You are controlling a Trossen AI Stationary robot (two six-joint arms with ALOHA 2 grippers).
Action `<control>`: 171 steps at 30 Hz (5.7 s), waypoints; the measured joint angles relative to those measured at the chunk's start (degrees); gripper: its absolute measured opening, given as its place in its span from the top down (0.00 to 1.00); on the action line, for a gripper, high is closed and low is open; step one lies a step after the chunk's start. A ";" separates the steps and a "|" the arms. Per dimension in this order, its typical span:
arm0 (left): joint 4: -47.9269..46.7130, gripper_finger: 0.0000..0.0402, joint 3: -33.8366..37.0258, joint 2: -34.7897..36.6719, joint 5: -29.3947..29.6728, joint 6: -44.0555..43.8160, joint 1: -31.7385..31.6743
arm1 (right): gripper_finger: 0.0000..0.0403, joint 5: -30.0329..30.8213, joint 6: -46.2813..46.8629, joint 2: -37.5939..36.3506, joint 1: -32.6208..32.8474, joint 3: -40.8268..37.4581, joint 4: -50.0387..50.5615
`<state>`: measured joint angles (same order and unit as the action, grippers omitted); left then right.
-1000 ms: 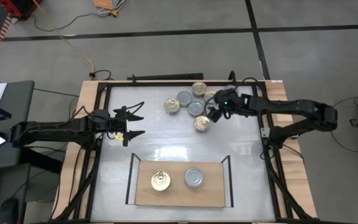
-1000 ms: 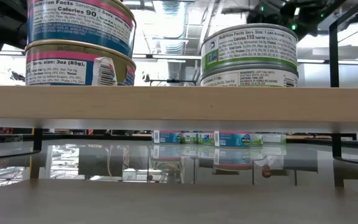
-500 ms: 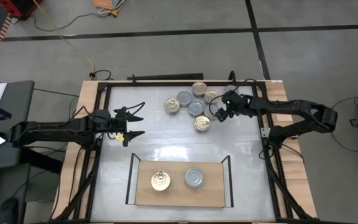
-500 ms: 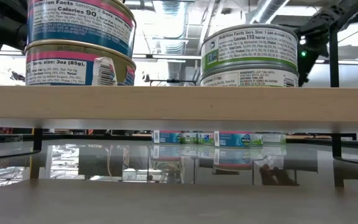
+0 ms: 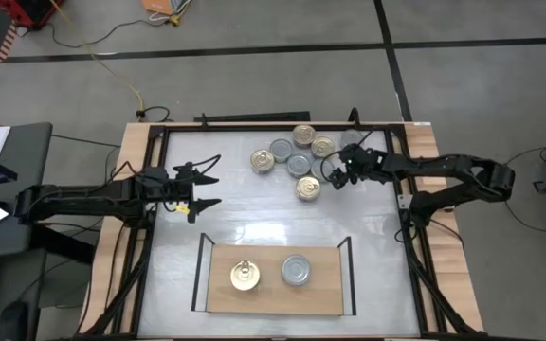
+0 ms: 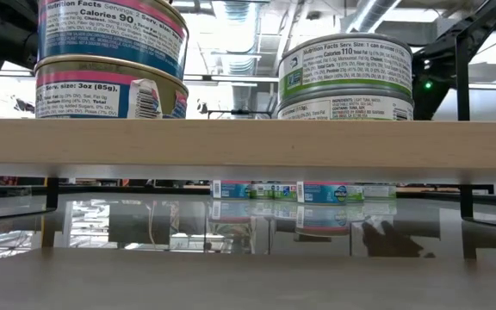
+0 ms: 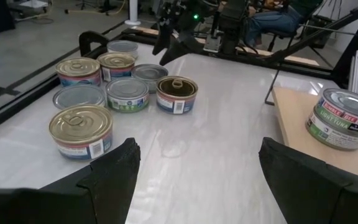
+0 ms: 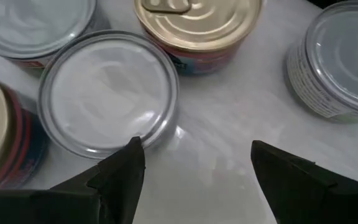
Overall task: Stack canned seafood by type on shelf
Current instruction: Stack the green tuna can on top of the green tuna can on the shelf
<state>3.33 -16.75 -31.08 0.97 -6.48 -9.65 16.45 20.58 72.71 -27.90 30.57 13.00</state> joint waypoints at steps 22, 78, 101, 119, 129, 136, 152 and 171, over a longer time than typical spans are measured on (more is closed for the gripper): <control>-0.54 0.21 0.00 0.02 -0.28 -0.08 0.00 | 0.21 0.61 0.84 4.86 0.90 0.42 -0.11; -4.30 0.21 0.00 -0.03 4.00 2.71 -0.02 | 0.21 -10.95 -50.83 20.56 3.54 33.46 38.83; -5.11 0.21 0.00 -0.03 3.93 2.75 -0.02 | 0.64 -22.46 -38.55 22.02 6.12 41.27 48.38; -5.68 0.21 0.00 -0.03 3.56 -1.73 -0.02 | 0.63 -62.20 -4.76 21.20 19.72 47.91 31.89; -4.86 0.21 0.00 0.02 3.56 -3.43 -0.02 | 0.62 -61.24 7.83 23.74 33.04 47.91 20.31; -3.97 0.21 0.00 -0.02 3.79 -2.56 -0.02 | 0.61 -61.38 11.34 28.99 36.11 47.89 16.22; -3.46 0.21 0.00 0.02 3.84 -1.84 -0.02 | 0.50 -63.08 12.59 31.65 35.63 47.89 15.77; -3.87 0.21 0.00 0.02 0.81 -2.34 -0.02 | 0.33 -66.10 18.10 31.45 31.00 47.91 15.50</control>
<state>-0.54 -16.75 -31.07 1.78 -8.82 -9.67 -49.66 38.68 104.16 3.10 78.48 28.50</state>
